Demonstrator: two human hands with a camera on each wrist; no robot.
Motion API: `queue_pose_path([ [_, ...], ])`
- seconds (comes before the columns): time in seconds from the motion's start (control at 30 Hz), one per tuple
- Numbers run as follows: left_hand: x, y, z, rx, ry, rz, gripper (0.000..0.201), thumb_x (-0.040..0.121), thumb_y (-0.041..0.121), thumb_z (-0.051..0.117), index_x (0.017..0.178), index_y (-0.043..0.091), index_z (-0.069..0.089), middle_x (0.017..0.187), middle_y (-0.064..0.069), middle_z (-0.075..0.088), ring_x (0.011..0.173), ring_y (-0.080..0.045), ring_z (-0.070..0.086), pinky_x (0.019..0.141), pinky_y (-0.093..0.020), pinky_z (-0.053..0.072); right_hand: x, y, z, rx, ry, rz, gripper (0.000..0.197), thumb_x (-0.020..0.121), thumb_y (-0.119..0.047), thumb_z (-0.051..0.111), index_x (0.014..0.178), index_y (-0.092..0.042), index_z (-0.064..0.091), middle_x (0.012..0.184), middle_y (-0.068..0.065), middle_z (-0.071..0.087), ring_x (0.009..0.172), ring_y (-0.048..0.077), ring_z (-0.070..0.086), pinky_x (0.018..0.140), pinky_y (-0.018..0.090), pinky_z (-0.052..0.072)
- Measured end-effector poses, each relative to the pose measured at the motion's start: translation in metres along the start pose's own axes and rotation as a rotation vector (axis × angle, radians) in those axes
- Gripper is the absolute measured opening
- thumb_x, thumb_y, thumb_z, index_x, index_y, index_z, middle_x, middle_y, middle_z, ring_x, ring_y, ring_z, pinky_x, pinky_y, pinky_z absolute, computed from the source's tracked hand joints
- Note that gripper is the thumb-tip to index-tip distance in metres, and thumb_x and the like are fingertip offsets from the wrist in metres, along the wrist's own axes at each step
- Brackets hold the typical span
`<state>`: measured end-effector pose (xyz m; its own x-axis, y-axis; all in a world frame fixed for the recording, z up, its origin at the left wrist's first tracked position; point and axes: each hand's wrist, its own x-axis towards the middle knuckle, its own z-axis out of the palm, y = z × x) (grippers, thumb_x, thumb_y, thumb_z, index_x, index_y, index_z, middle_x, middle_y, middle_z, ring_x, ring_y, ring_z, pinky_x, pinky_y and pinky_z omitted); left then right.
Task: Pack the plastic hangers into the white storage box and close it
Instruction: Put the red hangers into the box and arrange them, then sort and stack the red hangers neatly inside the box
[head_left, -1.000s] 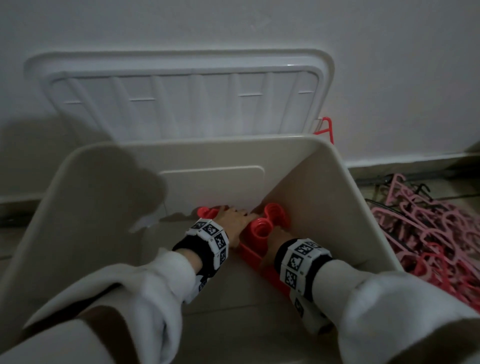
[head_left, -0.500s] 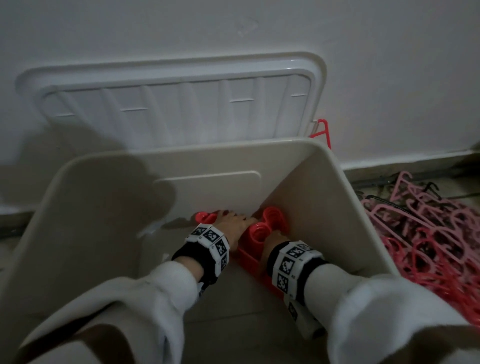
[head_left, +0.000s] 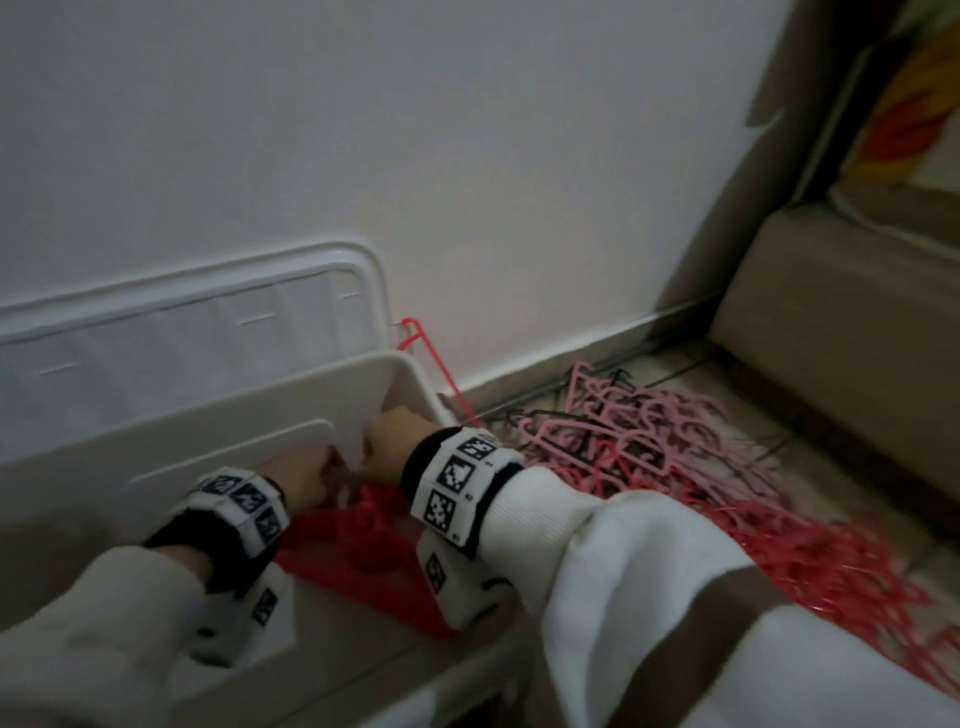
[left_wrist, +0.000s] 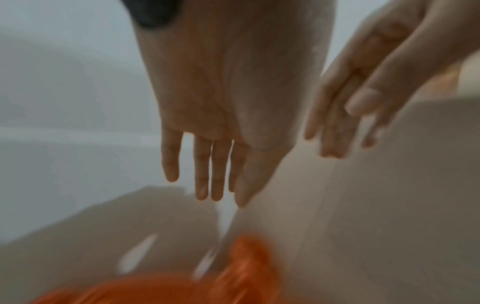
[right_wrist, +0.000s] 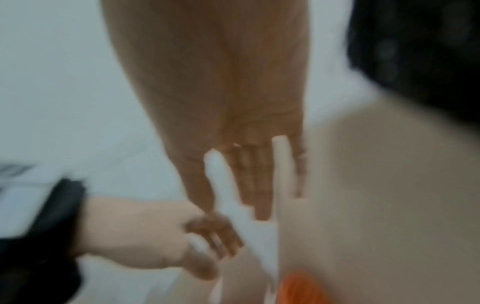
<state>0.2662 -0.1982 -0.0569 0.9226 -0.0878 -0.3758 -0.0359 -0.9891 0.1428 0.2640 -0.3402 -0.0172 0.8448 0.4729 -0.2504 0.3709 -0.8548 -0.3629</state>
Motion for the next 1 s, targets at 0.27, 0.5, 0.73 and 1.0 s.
queue_pose_path([
  [0.27,-0.054,0.074,-0.072,-0.152,0.357,0.222,0.020,0.085,0.004,0.055,0.101,0.009,0.066,0.094,-0.012,0.067,0.084,-0.027,0.062,0.079,-0.031,0.046,-0.099,0.077,-0.060,0.133,0.209,0.084,0.035,0.087,-0.017,0.061,0.118,-0.001,0.057,0.118,0.017,0.062,0.110,0.028,0.057,0.088,0.027,0.041],
  [0.5,-0.078,0.192,-0.068,-0.159,0.343,0.543,0.017,0.085,0.008,0.056,0.098,0.013,0.067,0.085,-0.006,0.065,0.086,-0.027,0.063,0.072,-0.028,0.042,-0.211,0.192,-0.037,0.028,0.109,0.426,0.038,0.088,-0.017,0.060,0.123,-0.003,0.053,0.123,0.017,0.058,0.115,0.029,0.053,0.088,0.029,0.041],
  [0.73,-0.046,0.299,-0.001,0.024,0.001,0.631,0.029,0.087,0.017,0.055,0.116,0.015,0.059,0.109,-0.007,0.065,0.103,-0.024,0.059,0.073,-0.021,0.038,-0.285,0.276,0.003,0.021,-0.008,0.729,0.048,0.088,-0.021,0.061,0.131,-0.006,0.045,0.133,0.014,0.052,0.121,0.026,0.049,0.094,0.029,0.040],
  [1.0,0.022,0.303,0.095,0.211,-0.160,0.267,0.048,0.097,0.028,0.045,0.136,0.001,0.035,0.108,-0.015,0.059,0.074,-0.021,0.057,0.070,-0.032,0.047,-0.295,0.331,0.056,0.124,-0.064,0.876,0.082,0.083,-0.026,0.069,0.145,-0.007,0.018,0.142,0.018,0.038,0.128,0.029,0.043,0.101,0.035,0.039],
])
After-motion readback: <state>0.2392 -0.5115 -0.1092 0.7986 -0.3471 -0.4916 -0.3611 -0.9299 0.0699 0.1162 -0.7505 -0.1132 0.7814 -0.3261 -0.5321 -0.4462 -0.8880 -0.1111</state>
